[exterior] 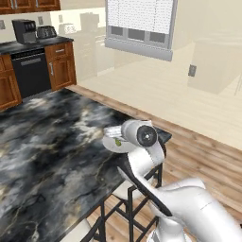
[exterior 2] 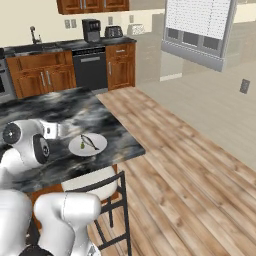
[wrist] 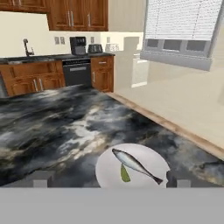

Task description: Take the lemon wedge from the fridge and place it on the plate with fish on the dining counter.

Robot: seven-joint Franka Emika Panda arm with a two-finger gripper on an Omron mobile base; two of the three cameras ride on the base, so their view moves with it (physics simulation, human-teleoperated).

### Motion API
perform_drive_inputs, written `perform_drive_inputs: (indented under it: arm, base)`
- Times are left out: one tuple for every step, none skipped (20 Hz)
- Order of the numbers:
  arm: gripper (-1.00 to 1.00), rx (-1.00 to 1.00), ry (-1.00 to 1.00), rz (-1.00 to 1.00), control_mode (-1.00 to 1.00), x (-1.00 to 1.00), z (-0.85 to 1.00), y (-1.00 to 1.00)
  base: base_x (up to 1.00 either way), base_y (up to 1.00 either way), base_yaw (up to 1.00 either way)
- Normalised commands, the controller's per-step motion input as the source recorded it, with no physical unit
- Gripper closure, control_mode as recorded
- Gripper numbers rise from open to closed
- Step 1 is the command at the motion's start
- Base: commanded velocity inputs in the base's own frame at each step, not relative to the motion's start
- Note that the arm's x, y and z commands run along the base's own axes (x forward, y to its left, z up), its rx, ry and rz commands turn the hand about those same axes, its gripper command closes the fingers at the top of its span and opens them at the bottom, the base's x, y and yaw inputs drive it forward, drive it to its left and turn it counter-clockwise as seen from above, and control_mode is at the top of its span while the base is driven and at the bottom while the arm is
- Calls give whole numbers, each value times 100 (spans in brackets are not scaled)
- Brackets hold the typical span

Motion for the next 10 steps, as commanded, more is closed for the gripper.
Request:
perform_drive_inputs:
  arm:
    - [-100, -3, -33, -1, -100, -100, 100, 21]
    - [-100, -4, -33, -2, -100, -100, 100, 21]
    - [-100, -3, -30, -2, -100, -100, 100, 19]
    - [-100, -1, -28, -2, -100, -100, 100, 15]
    - [-100, 0, -29, -2, -100, -100, 100, 14]
    - [-100, -1, -31, -2, -100, -100, 100, 14]
    - [-100, -1, -31, -2, -100, -100, 100, 15]
    - [-100, -4, -35, -1, -100, -100, 100, 19]
    - [-100, -7, -36, -1, -100, -100, 100, 24]
    - [-100, -9, -34, 0, -100, -100, 100, 27]
  base:
    - [0, 0, 0]
    - [0, 0, 0]
    - [0, 0, 0]
    - [0, 0, 0]
    - [0, 0, 0]
    - [0, 0, 0]
    - [0, 0, 0]
    - [0, 0, 0]
    - [0, 0, 0]
    - [0, 0, 0]
